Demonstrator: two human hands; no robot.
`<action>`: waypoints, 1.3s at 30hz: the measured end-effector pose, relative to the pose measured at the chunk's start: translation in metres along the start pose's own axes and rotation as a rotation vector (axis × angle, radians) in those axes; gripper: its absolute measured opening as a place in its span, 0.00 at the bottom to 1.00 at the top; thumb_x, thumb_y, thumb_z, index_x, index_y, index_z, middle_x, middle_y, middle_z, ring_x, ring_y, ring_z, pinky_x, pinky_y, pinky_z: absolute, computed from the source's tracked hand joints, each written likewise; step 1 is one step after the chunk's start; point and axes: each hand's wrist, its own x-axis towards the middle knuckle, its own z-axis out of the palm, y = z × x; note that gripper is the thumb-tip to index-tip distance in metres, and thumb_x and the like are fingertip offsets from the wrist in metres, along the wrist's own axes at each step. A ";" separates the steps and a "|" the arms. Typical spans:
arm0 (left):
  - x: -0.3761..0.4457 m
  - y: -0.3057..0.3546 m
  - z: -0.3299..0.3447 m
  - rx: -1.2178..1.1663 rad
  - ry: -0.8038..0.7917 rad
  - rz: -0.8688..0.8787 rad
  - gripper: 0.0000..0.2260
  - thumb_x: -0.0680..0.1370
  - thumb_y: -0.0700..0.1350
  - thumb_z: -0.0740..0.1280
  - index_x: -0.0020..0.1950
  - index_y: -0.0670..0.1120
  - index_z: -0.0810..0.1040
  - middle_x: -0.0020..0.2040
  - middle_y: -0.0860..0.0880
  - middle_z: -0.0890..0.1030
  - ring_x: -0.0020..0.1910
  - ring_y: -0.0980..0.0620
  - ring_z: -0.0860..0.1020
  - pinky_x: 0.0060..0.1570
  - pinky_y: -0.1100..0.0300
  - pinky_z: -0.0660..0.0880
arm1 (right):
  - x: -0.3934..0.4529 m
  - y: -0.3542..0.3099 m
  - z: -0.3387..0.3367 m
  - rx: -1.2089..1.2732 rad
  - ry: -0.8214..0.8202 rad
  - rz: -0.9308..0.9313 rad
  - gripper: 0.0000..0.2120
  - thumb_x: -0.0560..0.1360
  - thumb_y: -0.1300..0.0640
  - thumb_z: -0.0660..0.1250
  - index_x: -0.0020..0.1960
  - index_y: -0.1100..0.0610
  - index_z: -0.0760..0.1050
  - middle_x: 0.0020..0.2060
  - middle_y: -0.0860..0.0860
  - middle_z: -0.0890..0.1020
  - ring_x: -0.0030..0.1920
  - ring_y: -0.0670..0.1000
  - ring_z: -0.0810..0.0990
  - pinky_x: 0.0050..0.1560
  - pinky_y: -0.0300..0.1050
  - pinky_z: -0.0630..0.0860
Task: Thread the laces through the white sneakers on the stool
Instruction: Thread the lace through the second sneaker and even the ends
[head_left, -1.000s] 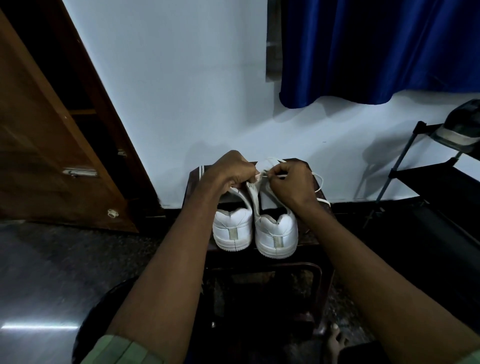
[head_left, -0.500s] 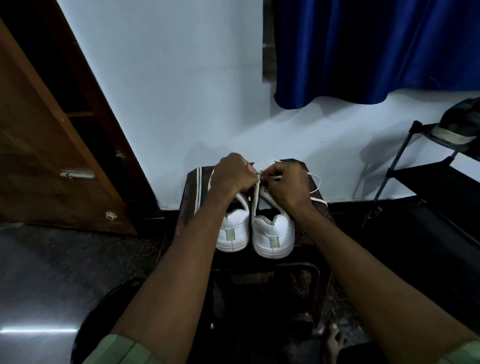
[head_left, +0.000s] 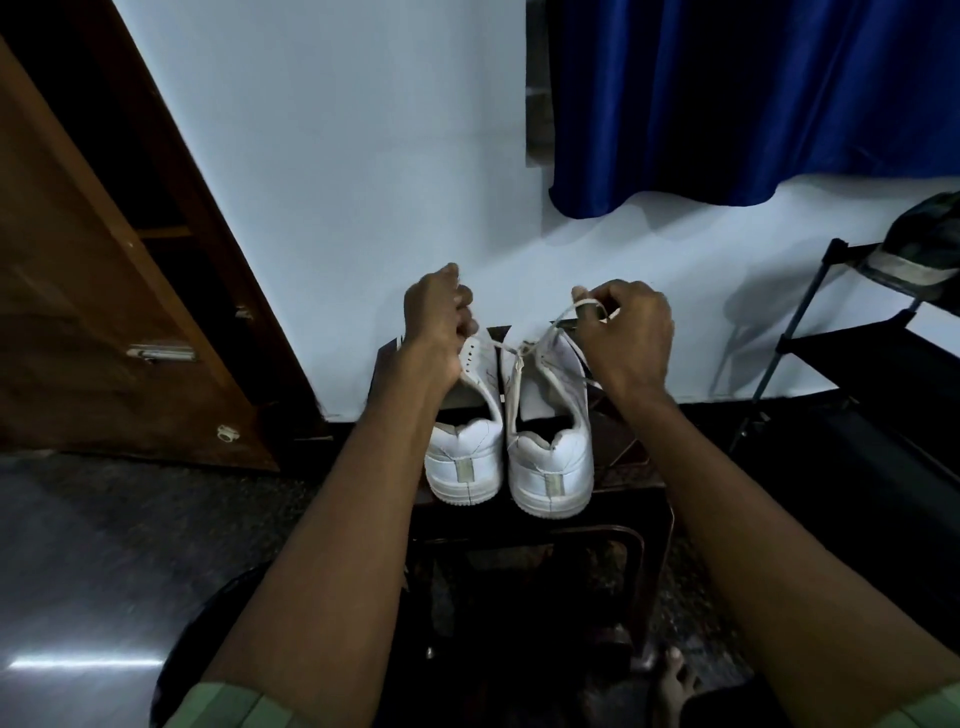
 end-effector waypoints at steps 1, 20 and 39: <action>0.002 0.000 -0.003 0.317 0.002 0.148 0.07 0.81 0.44 0.62 0.47 0.49 0.78 0.34 0.52 0.79 0.29 0.52 0.74 0.36 0.60 0.69 | 0.000 -0.003 -0.004 0.027 0.021 0.060 0.22 0.80 0.40 0.64 0.36 0.56 0.79 0.32 0.50 0.81 0.36 0.53 0.78 0.41 0.50 0.76; 0.002 -0.009 -0.004 0.579 -0.069 0.463 0.20 0.82 0.59 0.66 0.36 0.50 0.68 0.30 0.55 0.70 0.33 0.49 0.73 0.39 0.55 0.73 | 0.000 -0.023 -0.010 0.215 -0.147 -0.112 0.03 0.76 0.54 0.74 0.43 0.51 0.84 0.38 0.42 0.85 0.37 0.45 0.83 0.44 0.46 0.81; -0.004 0.001 -0.002 0.273 -0.075 0.298 0.18 0.82 0.51 0.69 0.34 0.47 0.71 0.29 0.48 0.71 0.29 0.50 0.70 0.33 0.59 0.73 | 0.003 -0.012 -0.002 0.268 -0.338 0.009 0.07 0.71 0.61 0.74 0.42 0.48 0.85 0.35 0.47 0.85 0.34 0.51 0.85 0.44 0.56 0.84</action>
